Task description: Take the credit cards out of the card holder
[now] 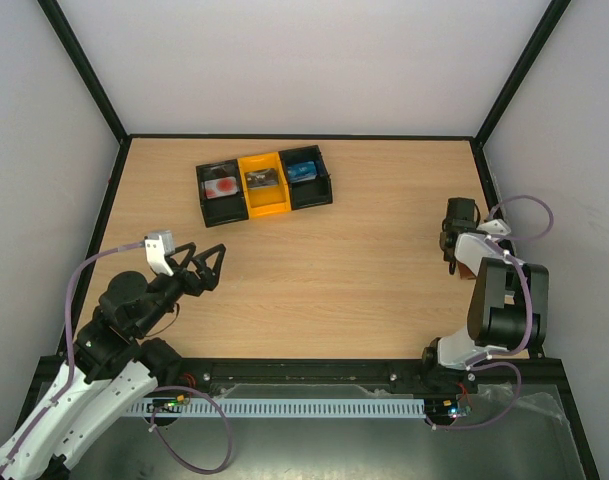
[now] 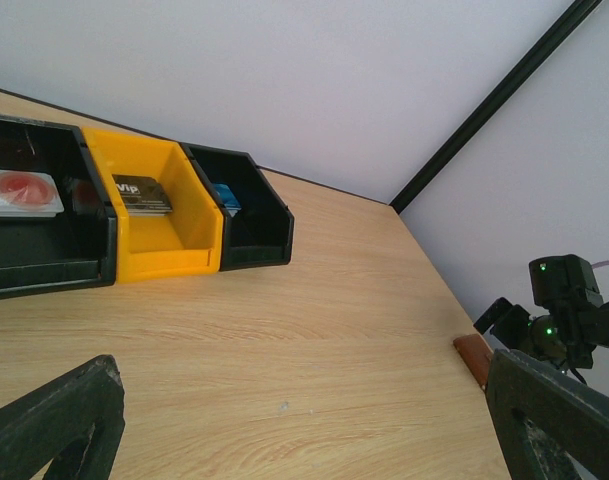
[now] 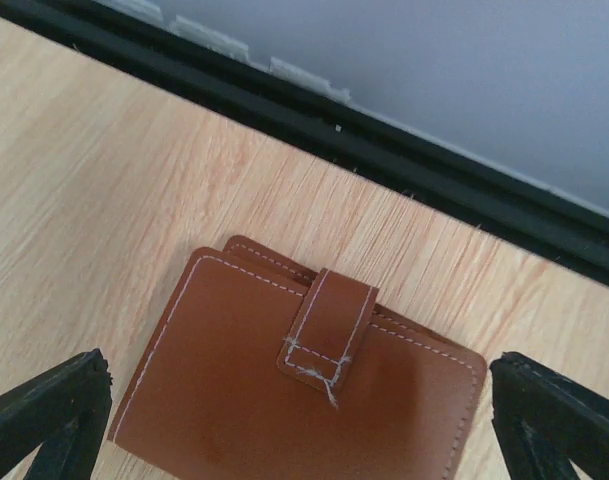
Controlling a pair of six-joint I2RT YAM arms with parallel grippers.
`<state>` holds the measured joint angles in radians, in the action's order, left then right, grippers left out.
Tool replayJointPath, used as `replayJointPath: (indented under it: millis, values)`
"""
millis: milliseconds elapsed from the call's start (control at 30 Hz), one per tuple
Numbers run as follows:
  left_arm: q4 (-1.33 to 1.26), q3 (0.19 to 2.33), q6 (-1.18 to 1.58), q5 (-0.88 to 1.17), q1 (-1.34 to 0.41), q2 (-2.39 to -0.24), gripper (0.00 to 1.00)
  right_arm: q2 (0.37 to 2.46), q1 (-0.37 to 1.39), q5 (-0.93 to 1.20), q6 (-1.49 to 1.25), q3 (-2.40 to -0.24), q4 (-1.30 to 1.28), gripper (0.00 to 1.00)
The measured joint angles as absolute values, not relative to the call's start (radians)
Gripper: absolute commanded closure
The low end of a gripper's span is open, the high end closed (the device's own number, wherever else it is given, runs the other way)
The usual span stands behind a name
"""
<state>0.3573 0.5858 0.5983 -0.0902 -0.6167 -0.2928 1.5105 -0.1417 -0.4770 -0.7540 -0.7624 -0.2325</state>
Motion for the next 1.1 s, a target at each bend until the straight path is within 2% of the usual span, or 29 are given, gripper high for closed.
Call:
replayJointPath:
  millis: [400, 567, 733, 1100]
  values:
    - [0.35, 0.581, 0.583, -0.083, -0.617, -0.293, 0.01, 1.633, -0.21, -0.262, -0.678, -0.795, -0.153, 0.05]
    - [0.35, 0.578, 0.583, -0.084, -0.617, -0.294, 0.01, 1.657, -0.217, -0.189, -0.636, -0.825, -0.121, 0.13]
    - [0.35, 0.576, 0.583, -0.087, -0.617, -0.3, 0.01, 1.671, -0.21, -0.11, -0.6, -0.838, -0.071, 0.15]
    - [0.351, 0.576, 0.585, -0.107, -0.617, -0.301, 0.01, 1.71, 0.046, -0.049, -0.582, -0.869, -0.029, 0.19]
